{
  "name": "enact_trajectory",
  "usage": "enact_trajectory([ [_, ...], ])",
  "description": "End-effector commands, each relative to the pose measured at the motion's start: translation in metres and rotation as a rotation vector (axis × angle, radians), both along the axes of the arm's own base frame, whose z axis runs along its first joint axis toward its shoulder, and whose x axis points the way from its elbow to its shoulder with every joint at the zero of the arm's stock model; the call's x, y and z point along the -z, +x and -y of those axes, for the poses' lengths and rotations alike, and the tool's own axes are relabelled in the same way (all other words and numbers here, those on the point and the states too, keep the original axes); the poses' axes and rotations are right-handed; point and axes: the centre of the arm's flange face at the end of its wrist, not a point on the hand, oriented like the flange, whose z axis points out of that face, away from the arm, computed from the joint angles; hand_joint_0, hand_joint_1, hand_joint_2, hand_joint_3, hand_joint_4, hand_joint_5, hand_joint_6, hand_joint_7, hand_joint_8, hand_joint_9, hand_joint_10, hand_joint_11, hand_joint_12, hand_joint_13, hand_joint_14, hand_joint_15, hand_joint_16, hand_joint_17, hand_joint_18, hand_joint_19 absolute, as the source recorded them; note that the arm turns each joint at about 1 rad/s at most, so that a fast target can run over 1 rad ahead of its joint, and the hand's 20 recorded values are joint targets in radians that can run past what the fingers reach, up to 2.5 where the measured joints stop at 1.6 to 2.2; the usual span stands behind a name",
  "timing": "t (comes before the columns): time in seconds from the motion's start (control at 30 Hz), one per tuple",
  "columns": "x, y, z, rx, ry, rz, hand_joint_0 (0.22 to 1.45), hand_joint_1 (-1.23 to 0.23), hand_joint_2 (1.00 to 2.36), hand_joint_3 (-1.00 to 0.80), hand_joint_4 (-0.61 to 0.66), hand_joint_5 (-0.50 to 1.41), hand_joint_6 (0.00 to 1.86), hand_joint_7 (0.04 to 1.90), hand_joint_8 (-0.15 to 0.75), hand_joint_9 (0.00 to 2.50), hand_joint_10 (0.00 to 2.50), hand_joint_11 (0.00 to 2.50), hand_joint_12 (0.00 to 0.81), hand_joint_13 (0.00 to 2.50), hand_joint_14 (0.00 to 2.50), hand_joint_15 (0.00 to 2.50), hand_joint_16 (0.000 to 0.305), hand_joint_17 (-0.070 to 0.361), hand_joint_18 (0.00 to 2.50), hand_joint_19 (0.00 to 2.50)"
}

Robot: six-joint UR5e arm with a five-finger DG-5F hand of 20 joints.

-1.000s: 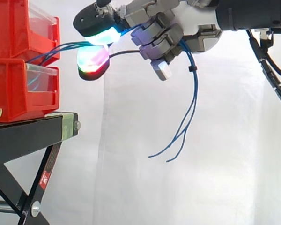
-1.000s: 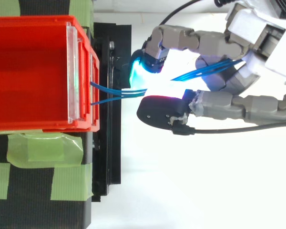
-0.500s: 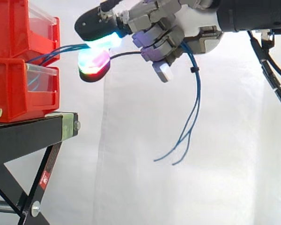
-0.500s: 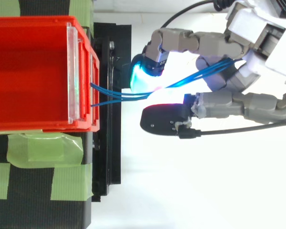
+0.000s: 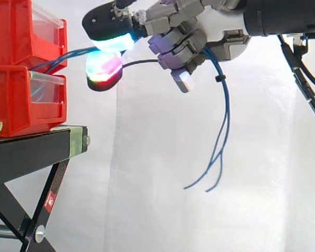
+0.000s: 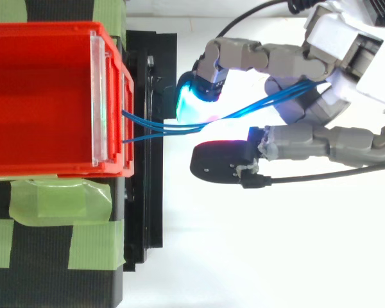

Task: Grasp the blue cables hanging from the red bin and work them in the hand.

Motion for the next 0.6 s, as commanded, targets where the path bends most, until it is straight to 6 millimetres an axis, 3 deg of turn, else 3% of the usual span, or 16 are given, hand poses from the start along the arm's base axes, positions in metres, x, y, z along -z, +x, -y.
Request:
enact_trajectory([
  [0.0, -0.0005, 0.0004, 0.0005, 0.000, 0.001, 0.004, 0.95, -0.65, 1.02, -0.63, 0.26, 0.34, 0.01, 1.25, 0.535, 1.78, 2.50, 2.50, 0.712, 2.02, 2.50, 1.97, 0.237, 0.178, 2.50, 0.65],
  [0.17, -0.0005, 0.0005, -0.0005, -0.002, 0.001, 0.004, 0.95, -0.65, 1.01, -0.81, 0.31, 0.34, 0.01, 1.24, 0.535, 1.78, 2.50, 2.50, 0.712, 2.02, 2.50, 1.97, 0.237, 0.178, 2.50, 0.65],
  [0.57, 0.0006, -0.0002, -0.0004, -0.003, -0.001, -0.002, 0.93, -0.68, 1.01, -0.84, 0.35, 0.33, 0.01, 1.25, 0.535, 1.78, 2.50, 2.50, 0.712, 2.02, 2.50, 1.97, 0.237, 0.178, 2.50, 0.65],
])
